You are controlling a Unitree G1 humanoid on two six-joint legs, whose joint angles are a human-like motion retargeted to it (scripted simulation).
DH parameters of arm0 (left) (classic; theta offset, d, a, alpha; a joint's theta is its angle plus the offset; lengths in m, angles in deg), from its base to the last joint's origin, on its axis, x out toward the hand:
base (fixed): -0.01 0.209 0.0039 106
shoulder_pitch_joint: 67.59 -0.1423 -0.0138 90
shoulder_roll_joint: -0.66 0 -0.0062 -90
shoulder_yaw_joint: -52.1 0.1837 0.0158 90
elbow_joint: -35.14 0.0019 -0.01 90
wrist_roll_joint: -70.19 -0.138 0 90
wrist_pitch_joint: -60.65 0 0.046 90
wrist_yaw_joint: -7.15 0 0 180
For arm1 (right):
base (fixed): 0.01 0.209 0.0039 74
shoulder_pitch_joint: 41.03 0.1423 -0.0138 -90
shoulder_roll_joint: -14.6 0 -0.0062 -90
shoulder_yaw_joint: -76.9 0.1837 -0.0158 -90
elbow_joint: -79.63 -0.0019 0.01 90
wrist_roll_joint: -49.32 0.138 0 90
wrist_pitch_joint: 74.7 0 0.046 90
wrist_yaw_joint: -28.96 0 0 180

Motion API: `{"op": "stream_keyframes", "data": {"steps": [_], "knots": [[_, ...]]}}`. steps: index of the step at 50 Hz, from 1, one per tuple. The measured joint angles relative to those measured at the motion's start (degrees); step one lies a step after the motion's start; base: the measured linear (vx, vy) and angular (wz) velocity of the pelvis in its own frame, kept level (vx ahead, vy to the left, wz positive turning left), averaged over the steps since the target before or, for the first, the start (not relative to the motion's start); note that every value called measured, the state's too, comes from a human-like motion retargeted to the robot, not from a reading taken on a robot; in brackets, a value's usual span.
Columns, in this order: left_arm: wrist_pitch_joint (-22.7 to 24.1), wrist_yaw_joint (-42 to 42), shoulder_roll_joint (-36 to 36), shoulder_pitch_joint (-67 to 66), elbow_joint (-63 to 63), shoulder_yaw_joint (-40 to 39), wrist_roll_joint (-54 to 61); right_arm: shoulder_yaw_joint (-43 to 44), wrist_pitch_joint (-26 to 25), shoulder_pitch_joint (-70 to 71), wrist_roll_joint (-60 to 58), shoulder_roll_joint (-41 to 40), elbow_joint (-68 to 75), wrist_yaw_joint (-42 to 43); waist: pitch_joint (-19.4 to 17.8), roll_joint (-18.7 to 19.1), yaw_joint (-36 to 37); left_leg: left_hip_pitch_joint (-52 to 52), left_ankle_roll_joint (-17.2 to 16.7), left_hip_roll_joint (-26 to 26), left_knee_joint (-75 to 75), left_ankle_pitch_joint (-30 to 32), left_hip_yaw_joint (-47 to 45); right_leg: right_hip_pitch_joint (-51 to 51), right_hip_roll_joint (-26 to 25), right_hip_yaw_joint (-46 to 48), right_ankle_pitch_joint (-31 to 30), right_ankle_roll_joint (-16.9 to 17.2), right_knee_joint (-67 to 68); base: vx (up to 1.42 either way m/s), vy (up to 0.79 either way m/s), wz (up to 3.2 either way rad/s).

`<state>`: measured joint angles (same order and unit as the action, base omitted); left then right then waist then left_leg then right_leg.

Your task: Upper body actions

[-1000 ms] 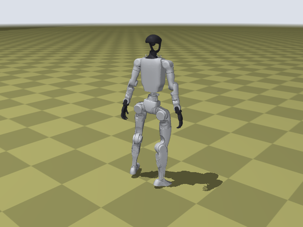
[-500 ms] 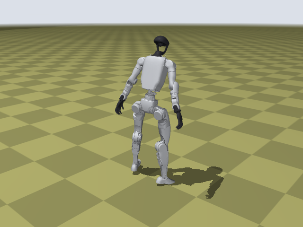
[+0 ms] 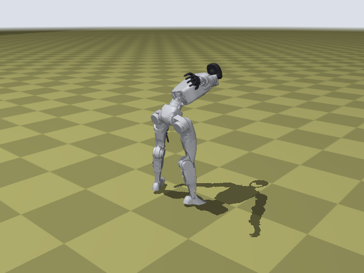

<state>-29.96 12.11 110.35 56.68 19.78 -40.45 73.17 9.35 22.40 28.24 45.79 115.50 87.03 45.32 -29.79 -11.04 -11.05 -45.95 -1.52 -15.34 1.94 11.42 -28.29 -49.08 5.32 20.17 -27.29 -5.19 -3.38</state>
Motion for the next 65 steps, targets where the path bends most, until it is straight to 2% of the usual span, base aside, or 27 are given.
{"op": "stream_keyframes", "data": {"steps": [3, 6, 15, 20, 24, 27, 30, 35, 40, 46, 50, 54, 60, 63, 65], "knots": [[3.05, -2.19, -2.62, 3.96, -0.91, 1.8, -1.66, 0.38, -0.69, -2.68, 2.94, -0.85, 0.0, 0.97, 0.0, -0.15, -0.2, -2.39, -0.2, -1.15, 0.25, 0.14, -1.13, -3.42, -1.45, -0.87, 0.18, 0.08, 0.12, -0.16, -0.05, -0.51], [3.75, -2.24, -2.43, 6.77, -1.91, 3.07, -3.34, -0.94, 0.16, -2.4, 5.1, -0.82, 0.0, 3.0, 0.0, -1.55, -2.3, -4.27, -0.22, -2.28, 0.57, 0.17, -1.93, -6.27, -3.16, -1.78, 0.37, 0.05, 0.21, -0.08, -0.02, -0.6], [3.9, -1.94, 4.16, 10.47, -3.59, -1.97, -6.47, -12.12, 3.99, 10.53, 5.43, 0.34, 0.0, 8.39, 0.0, -10.94, -16.59, -7.8, 0.66, -3.47, 1.4, -0.67, -4.58, -12.28, -6.32, -4.2, 1.37, 0.56, 0.72, 0.04, 0.09, -0.44], [5.92, 6.73, 1.65, 12.06, -1.79, -4.49, -5.6, -17.18, 5.15, 15.58, 4.97, -0.17, 0.0, 8.86, 0.0, -14.2, -19.86, -7.7, 0.72, -3.04, 1.78, -1.08, -5.76, -13.04, -6.33, -5.39, 1.71, 0.91, 1.05, 0.09, 0.1, -0.12], [11.5, 11.38, -4.12, 8.57, -5.01, -5.58, -2.57, -17.72, 3.76, 15.05, 3.81, 1.38, 0.0, 9.81, 0.0, -12.73, -17.84, -7.86, 0.7, -2.62, 1.19, -1.23, -5.41, -12.35, -5.68, -5.05, 1.9, 0.77, 1.02, 0.06, 0.03, 0.22], [13.75, 10.47, -6.58, 3.23, -9.73, -6.78, -1.32, -15.86, 2.86, 14.7, 2.62, 3.73, 0.0, 9.39, 0.0, -10.7, -15.86, -7.97, 0.62, -2.47, 0.48, -1.33, -4.57, -11.35, -5.13, -4.62, 2.06, 0.36, 0.96, 0.09, 0.06, 0.36], [14.02, 9.93, -6.55, -4.85, -14.43, -8.23, 2.47, -14.1, 2.03, 15.46, 2.22, 7.72, 0.0, 8.99, 0.0, -8.19, -13.81, -7.67, 0.52, -2.16, -0.12, -1.33, -3.62, -9.68, -4.4, -3.87, 2.25, 0.08, 0.93, 0.12, 0.07, 0.51], [7.92, 10.55, -2.88, -22.71, -13.96, -13.98, 8.59, -14.55, 0.68, 19.83, -1.27, 16.05, -2.2, 9.94, 0.0, -3.88, -8.86, -7.07, 0.87, -0.7, -1.09, -1.3, -1.21, -6.06, -2.22, -1.38, 2.5, 0.44, 0.72, 0.14, 0.03, 0.72], [3.24, 8.24, -2.81, -40.24, -11.12, -20.6, 6.98, -16.64, -1.14, 24.41, -5.17, 22.43, -6.71, 10.52, 0.0, 1.39, -3.04, -7.34, 1.38, 1.28, -1.57, -1.05, 1.81, -3.17, 0.54, 2.02, 2.6, 1.26, 0.49, 0.14, 0.07, 0.86], [-0.49, 3.94, -4.53, -58.4, -3.08, -22.7, 2.15, -16.76, -0.67, 29.63, -9.24, 28.62, -13.48, 9.31, 0.0, 10.24, 7.45, -10.17, 2.23, 5.5, -3.53, -0.9, 7.04, -0.49, 5.89, 6.42, 3.01, 2.82, 0.91, 0.14, 0.06, 1.23], [-2.31, 3.44, -7.13, -66.65, 0.4, -23.02, -2.03, -14.64, -0.24, 30.28, -11.22, 31.07, -16.92, 9.86, 0.0, 17.82, 14.51, -13.44, 2.26, 8.11, -5.88, -0.95, 11.71, 1.06, 8.03, 6.76, 4.52, 3.86, 1.55, 0.19, 0.02, 1.51], [-3.82, 4.08, -11.91, -70.36, 1.19, -26.26, -2.97, -12.89, -0.1, 31.98, -11.19, 31.7, -18.79, 9.9, 0.0, 24.88, 22.25, -16.3, 2.55, 10.3, -5.92, 0.23, 15.82, 1.65, 7.99, 6.1, 7.1, 6.46, 2.13, 0.19, -0.08, 1.31], [-4.32, -2.38, -15.21, -70.62, 6.78, -26.77, -3.19, -12.68, -0.8, 36.83, -10.75, 30.23, -19.67, 7.48, 0.0, 30.96, 32.97, -19.72, 1.99, 13.87, -3.95, 3.24, 20.51, 2.35, 9.97, 9.88, 5.47, 7.45, 1.62, 0.24, -0.23, 1.21], [-10.04, -8.74, -14.57, -63.89, 11.24, -23.18, -3.36, -10.05, -2.16, 37.77, -7.89, 32.92, -18.89, 4.2, 0.0, 37.02, 42.99, -21.33, 1.45, 14.2, -3.75, 3.98, 23.07, 3.1, 9.42, 12.27, 6.13, 7.7, 1.51, 0.23, -0.52, 0.78], [-11.73, -11.54, -13.63, -58.59, 13.67, -19.3, -3.12, -6.99, -2.62, 38.1, -6.21, 34.49, -19.24, 1.52, 0.0, 40.83, 50.0, -22.37, 1.25, 14.74, -3.8, 4.25, 25.16, 3.46, 8.76, 13.43, 6.69, 7.54, 1.69, 0.25, -0.59, 0.61]]}}
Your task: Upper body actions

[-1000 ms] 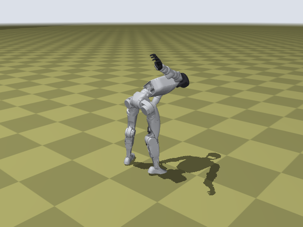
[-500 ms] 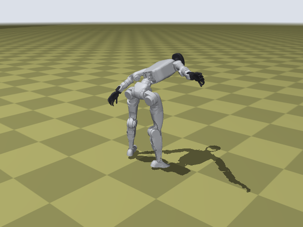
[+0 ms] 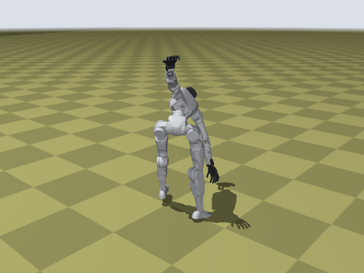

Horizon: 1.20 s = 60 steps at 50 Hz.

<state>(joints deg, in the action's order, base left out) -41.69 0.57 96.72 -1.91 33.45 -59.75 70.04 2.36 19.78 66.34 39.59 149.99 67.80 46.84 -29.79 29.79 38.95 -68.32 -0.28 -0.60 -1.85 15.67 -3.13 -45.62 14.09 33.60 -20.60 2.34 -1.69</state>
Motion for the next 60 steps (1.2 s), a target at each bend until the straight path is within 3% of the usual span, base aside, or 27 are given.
{"op": "stream_keyframes", "data": {"steps": [5, 10, 16, 22, 27, 30, 37, 45, 50, 56, 60], "knots": [[1.26, -4.3, 1.89, 8.4, 1.06, 4.11, 2.19, -1.57, -1.64, 5.66, 2.58, -1.24, -0.4, -3.48, 0.0, 0.0, 11.04, -2.13, -0.36, 0.1, 0.83, 0.47, 0.8, -1.45, -1.01, 0.97, 0.6, -0.72, 0.0, 0.24, -0.37, 0.21], [1.26, -3.94, 0.78, 12.75, 0.5, 7.12, 3.53, -7.82, -5.07, 14.18, -0.89, -3.41, -0.95, -11.96, 0.0, 0.0, 13.83, -3.48, -0.59, 0.14, 1.03, 0.43, 1.29, -2.62, -1.15, 1.46, 0.79, -1.08, 0.07, 0.12, -0.09, 0.05], [2.06, -4.07, -0.93, 14.59, -0.01, 9.62, 6.98, -10.64, -4.0, 15.9, -3.68, -5.63, -3.34, -14.21, 0.0, 0.0, 10.54, -2.88, -0.5, -0.07, 0.64, 0.02, 2.46, -1.93, -1.62, 2.0, 0.82, -1.05, 0.42, -0.03, 0.0, -0.03], [3.01, -6.5, -2.52, 17.4, -4.13, 12.49, 10.69, -3.6, -0.37, 4.65, 0.29, -5.0, -1.47, -10.35, 0.0, -0.78, 5.18, 0.23, -0.42, -0.77, -0.8, -0.97, 2.84, 0.72, -2.17, 1.31, 0.41, -0.58, 0.47, -0.15, -0.09, -0.18], [3.34, -3.61, -2.41, 22.32, -11.07, 15.9, 9.63, 5.86, 2.83, -10.06, 2.89, -7.19, 1.14, -6.28, 0.0, -5.74, -0.83, 2.63, -0.27, -2.36, -1.27, -1.49, 1.47, 1.13, -2.77, -0.91, -0.28, -0.38, 0.62, -0.26, -0.06, -0.49], [3.39, 1.28, -0.1, 26.13, -14.11, 18.28, 6.95, 9.98, 4.97, -19.14, 5.39, -10.22, 0.9, -4.76, 0.0, -10.83, -5.3, 4.13, -0.29, -4.1, -0.86, -1.73, -0.9, -0.22, -3.15, -3.88, -0.81, -0.84, 0.95, -0.35, 0.0, -0.97], [5.51, 13.38, 9.4, 39.76, -18.63, 21.93, 2.46, 21.27, 11.29, -38.65, 12.2, -21.74, 0.34, -3.5, 0.0, -24.84, -20.09, 8.1, -0.14, -7.99, 1.66, -1.91, -8.61, -3.4, -4.86, -8.62, -2.28, -1.93, 0.39, -0.39, 0.03, -1.09], [7.65, 9.18, 20.99, 50.3, -18.18, 18.54, 3.1, 22.18, 17.72, -42.59, 30.05, -22.71, 7.7, -9.67, 0.0, -42.63, -46.79, 14.86, 0.41, -12.16, 2.96, -4.42, -19.74, -6.69, -8.34, -16.45, -4.82, -2.91, -0.1, -0.42, 0.42, -1.57], [9.33, 4.18, 26.85, 55.94, -18.15, 15.14, 2.65, 20.45, 20.59, -36.88, 37.17, -23.56, 11.42, -10.43, 0.0, -48.03, -63.94, 16.58, 0.54, -14.15, 4.11, -5.55, -24.88, -9.81, -11.22, -21.06, -5.77, -3.29, -0.44, -0.22, 0.51, -1.32], [10.88, 5.43, 38.34, 56.91, -12.23, 4.35, 1.74, 7.43, 19.9, -19.75, 43.08, -26.6, 16.97, -17.57, 0.0, -58.75, -90.11, 18.17, -0.44, -15.52, 4.1, -7.37, -30.6, -13.74, -13.37, -26.21, -6.61, -3.14, -0.26, 0.07, 0.63, -1.1], [9.84, 10.55, 42.29, 56.13, -12.34, 0.91, -5.43, 2.98, 19.52, -15.74, 48.01, -29.17, 19.23, -18.18, 0.0, -59.59, -98.51, 16.39, -1.2, -16.56, 4.72, -7.13, -34.45, -17.57, -14.99, -28.15, -6.87, -2.7, -0.23, 0.21, 0.36, -0.67]]}}
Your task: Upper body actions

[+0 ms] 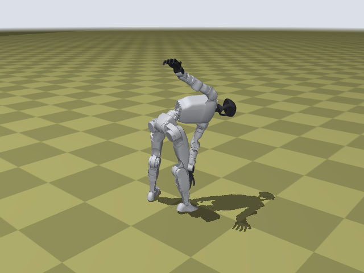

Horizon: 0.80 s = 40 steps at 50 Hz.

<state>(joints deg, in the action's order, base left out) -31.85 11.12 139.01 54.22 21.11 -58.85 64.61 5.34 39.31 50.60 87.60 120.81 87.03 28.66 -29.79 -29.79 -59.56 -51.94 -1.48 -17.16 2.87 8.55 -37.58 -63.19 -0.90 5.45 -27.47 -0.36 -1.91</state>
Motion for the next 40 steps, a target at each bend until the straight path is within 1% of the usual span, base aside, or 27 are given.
{"op": "stream_keyframes", "data": {"steps": [3, 5, 8, 10, 12, 14, 17, 19, 24, 27, 29, 33, 35, 40], "knots": [[2.8, 4.43, -3.23, 2.4, -1.66, -1.69, -0.55, 0.47, -1.33, -1.2, 6.82, -1.57, 0.01, 1.63, 0.0, 0.0, -0.41, -0.74, -0.47, -0.08, 0.35, 0.34, -1.66, -1.72, -0.18, -0.99, 0.01, 0.51, -0.15, -0.03, 0.03, -0.22], [4.64, 6.46, -5.27, 3.4, -2.38, -2.03, 1.74, 0.33, -0.32, -2.06, 12.18, -1.74, 0.01, 3.3, 0.0, 0.0, 0.49, -1.03, -0.69, -0.17, 0.25, 0.58, -2.33, -2.29, -0.25, -1.47, -0.26, 0.35, -0.17, -0.05, -0.04, -0.08], [5.81, 6.29, -6.34, 1.82, -2.89, -1.68, 5.89, -1.44, 4.55, -2.01, 16.62, -0.94, 0.01, 8.0, 0.0, 0.0, 2.81, -1.02, -0.77, 0.0, -0.17, 0.61, -3.02, -2.39, -0.28, -1.92, -0.08, 0.11, -0.26, 0.03, -0.08, -0.01], [6.43, 6.1, -6.7, -1.14, -2.87, -1.86, 8.46, -3.01, 6.96, -1.04, 15.15, 0.05, 0.0, 11.2, 0.0, 0.03, 4.7, -0.66, -0.86, 0.11, -0.52, 0.55, -3.19, -2.02, -0.05, -2.33, 0.02, 0.03, -0.11, 0.01, -0.03, 0.02], [6.19, 5.92, -7.35, -5.09, -2.11, -2.51, 10.7, -3.79, 8.76, 0.36, 11.9, 1.75, -0.25, 13.5, 0.0, 1.22, 6.54, -0.33, -0.89, 0.27, -0.73, 0.48, -3.2, -1.48, 0.22, -2.59, 0.2, -0.11, 0.05, 0.02, 0.0, 0.12], [4.63, 6.25, -8.52, -10.59, -1.0, -2.65, 11.86, -4.72, 9.96, 1.91, 7.99, 4.34, -0.95, 16.19, 0.0, 3.63, 9.22, -0.13, -0.78, 0.56, -0.95, 0.45, -2.69, -0.72, 0.69, -2.72, 0.58, -0.25, 0.31, -0.01, -0.05, 0.41], [3.13, 5.71, -10.75, -19.06, -1.17, -2.38, 11.08, -5.99, 9.56, 3.79, 2.06, 7.99, -2.66, 19.75, 0.0, 7.42, 12.85, -0.12, -0.51, 1.04, -1.32, 0.49, -1.19, 0.64, 1.4, -1.94, 1.13, -0.5, 0.54, 0.05, 0.02, 0.59], [2.82, 4.14, -12.97, -27.3, -1.31, -1.52, 9.12, -6.78, 7.93, 5.77, -4.01, 10.8, -4.66, 21.02, 0.0, 10.79, 16.24, -0.2, -0.17, 1.49, -1.76, 0.49, 0.67, 2.2, 2.21, -0.61, 1.58, -0.6, 0.61, -0.04, -0.1, 0.82], [1.83, 3.54, -17.87, -43.86, 3.73, 0.1, 3.66, -9.03, 1.7, 12.57, -15.75, 15.45, -9.46, 20.26, 0.0, 16.88, 23.99, 0.23, 0.75, 3.39, -2.03, 0.49, 4.72, 5.83, 4.89, 2.55, 2.21, -0.16, 0.73, 0.04, 0.01, 0.84], [1.36, 3.68, -18.77, -51.96, 7.68, 2.24, 0.33, -11.37, -0.7, 18.01, -20.95, 17.59, -12.87, 19.99, 0.0, 20.14, 29.6, 0.66, 1.33, 5.13, -1.6, 0.59, 6.67, 7.76, 7.04, 4.97, 2.29, 0.53, 0.75, 0.03, 0.04, 0.82], [2.06, 2.54, -18.38, -57.3, 9.04, 5.04, -1.62, -14.58, -1.97, 21.52, -24.56, 20.15, -15.33, 20.25, 0.0, 23.12, 34.49, 0.23, 1.8, 6.4, -1.73, 0.71, 8.79, 9.08, 8.73, 7.32, 2.38, 1.05, 0.64, 0.0, -0.08, 1.0], [2.7, -0.14, -17.92, -64.66, 10.59, 8.19, -4.09, -20.21, -5.59, 25.26, -33.49, 26.25, -19.33, 20.62, 0.0, 31.17, 45.14, -1.68, 2.11, 8.5, -2.28, 1.51, 13.39, 11.6, 11.92, 12.72, 2.76, 1.92, 0.39, 0.05, -0.13, 1.33], [2.13, 0.11, -18.38, -66.31, 11.12, 8.4, -3.98, -19.66, -7.04, 26.14, -37.07, 28.22, -21.17, 21.64, 0.0, 35.91, 51.08, -3.41, 2.11, 9.51, -2.5, 2.09, 15.93, 12.34, 13.32, 15.53, 3.08, 2.26, 0.31, 0.03, -0.3, 1.53], [-0.46, 1.15, -20.95, -62.33, 11.72, 6.58, -3.48, -14.23, -8.35, 24.89, -36.51, 32.63, -23.64, 18.44, 0.0, 46.08, 67.04, -8.14, 1.88, 12.39, -2.85, 3.65, 21.59, 12.54, 16.18, 20.02, 3.89, 2.61, 0.66, 0.09, -0.37, 1.5]]}}
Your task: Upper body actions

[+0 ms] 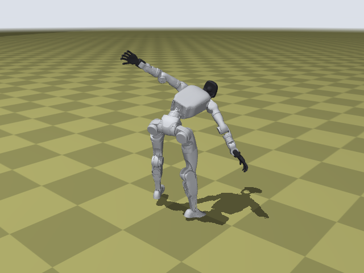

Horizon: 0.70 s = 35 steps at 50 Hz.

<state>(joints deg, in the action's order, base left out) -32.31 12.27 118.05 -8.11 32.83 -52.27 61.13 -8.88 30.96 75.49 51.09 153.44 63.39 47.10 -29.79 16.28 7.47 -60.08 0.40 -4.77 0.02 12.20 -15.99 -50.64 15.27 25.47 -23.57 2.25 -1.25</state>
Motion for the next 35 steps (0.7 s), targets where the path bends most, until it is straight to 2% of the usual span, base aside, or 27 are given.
{"op": "stream_keyframes", "data": {"steps": [2, 5, 7, 10, 13, 15, 17, 20, 25, 30, 32, 35], "knots": [[-0.33, 0.0, -2.26, 5.28, -0.96, 0.28, -0.12, 4.71, -1.05, -2.57, 0.2, 2.78, 0.43, -0.67, 0.0, 6.29, 9.7, -1.68, -0.5, 1.26, -0.06, 0.78, 2.67, 0.73, 1.04, 2.41, 0.41, 0.14, 0.13, 0.18, -0.52, 1.55], [-0.21, -2.12, -4.84, 13.56, -1.31, 5.19, 2.75, 11.06, -3.04, -5.86, -1.66, 5.11, 1.35, -1.34, 0.0, 13.51, 22.5, -3.64, -1.35, 2.59, -0.29, 1.41, 6.32, 1.6, 1.86, 4.82, 0.9, -0.08, 0.2, 0.29, -0.57, 1.3], [-0.15, -3.6, -5.17, 17.46, -0.38, 7.84, 4.94, 12.41, -4.87, -6.21, -1.64, 3.57, 1.14, -2.48, 0.0, 13.51, 29.2, -5.12, -1.76, 2.92, -0.19, 1.62, 7.02, 0.77, 2.16, 5.25, 0.99, -0.16, 0.13, 0.33, -0.63, 0.84], [0.61, -5.29, -7.42, 23.92, 1.16, 12.98, 5.4, 11.37, -10.72, -3.57, -1.92, 0.52, 0.31, -5.89, 0.0, 13.51, 40.55, -8.1, -2.24, 2.87, 0.22, 2.08, 8.51, -0.9, 1.93, 6.41, 1.3, 0.08, -0.11, 0.41, -0.59, 0.52], [1.66, -5.34, -9.99, 28.55, 2.46, 19.62, 4.97, 8.9, -16.01, -0.5, -8.48, -0.81, -0.07, -12.62, 0.0, 13.51, 47.36, -10.92, -2.65, 2.67, 0.45, 2.41, 9.46, -2.9, 1.73, 7.14, 1.76, 0.51, 0.04, 0.34, -0.31, 0.36], [3.48, -4.69, -12.15, 30.04, 3.44, 24.09, 3.27, 5.58, -21.19, 2.95, -17.65, -2.57, -0.99, -20.1, 0.0, 13.51, 50.58, -12.75, -2.75, 2.6, 0.58, 2.54, 10.1, -4.05, 1.47, 7.74, 2.12, 0.85, 0.08, 0.26, -0.17, 0.32], [4.08, -4.57, -13.41, 29.8, 4.24, 26.36, 3.14, 3.63, -22.24, 5.55, -23.05, -4.9, -2.15, -21.11, 0.0, 13.51, 50.8, -13.47, -3.23, 2.42, 0.61, 3.17, 10.85, -4.26, 1.1, 8.25, 2.38, 1.05, 0.19, 0.22, -0.04, 0.14], [4.29, -3.93, -15.29, 28.77, 5.13, 28.18, 4.16, 1.22, -20.89, 7.7, -26.76, -8.14, -3.74, -17.01, 0.0, 13.51, 49.39, -13.6, -3.95, 2.25, 0.7, 2.96, 12.06, -3.38, 0.51, 9.67, 2.63, 1.35, 0.41, 0.15, -0.09, 0.09], [4.68, -4.56, -15.76, 29.05, 4.49, 30.41, 6.91, 2.68, -21.04, 3.98, -20.84, -9.07, -2.38, -14.41, 0.0, 13.51, 46.23, -10.84, -2.81, 2.33, 0.21, 2.28, 12.93, -0.26, 0.43, 11.28, 0.98, 1.55, 0.86, 0.05, -0.1, -0.12], [4.22, -4.84, -15.85, 32.01, 2.45, 34.31, 11.33, 10.8, -17.17, -9.01, -14.9, -12.12, -2.94, -10.85, 0.0, 13.42, 39.52, -3.1, -1.05, 3.06, -1.35, 0.53, 13.15, 7.61, 1.07, 12.13, -2.83, 1.84, 1.47, -0.11, 0.01, -0.1], [3.6, -3.24, -15.21, 33.99, 1.17, 34.56, 10.61, 12.18, -16.47, -13.82, -15.38, -14.31, -2.79, -7.95, 0.0, 11.32, 35.94, 0.03, -0.66, 3.47, -2.32, -0.55, 13.5, 10.8, 1.58, 12.99, -4.13, 1.53, 2.34, -0.24, 0.23, 0.04], [3.23, 3.9, -13.7, 35.69, -1.36, 34.41, 7.02, 10.88, -15.34, -20.73, -15.88, -18.23, -1.76, -1.06, 0.0, 7.32, 30.65, 5.56, -0.09, 3.86, -4.83, -3.51, 13.74, 15.6, 2.35, 12.72, -6.07, 0.53, 4.17, -0.17, 0.31, -0.29]]}}
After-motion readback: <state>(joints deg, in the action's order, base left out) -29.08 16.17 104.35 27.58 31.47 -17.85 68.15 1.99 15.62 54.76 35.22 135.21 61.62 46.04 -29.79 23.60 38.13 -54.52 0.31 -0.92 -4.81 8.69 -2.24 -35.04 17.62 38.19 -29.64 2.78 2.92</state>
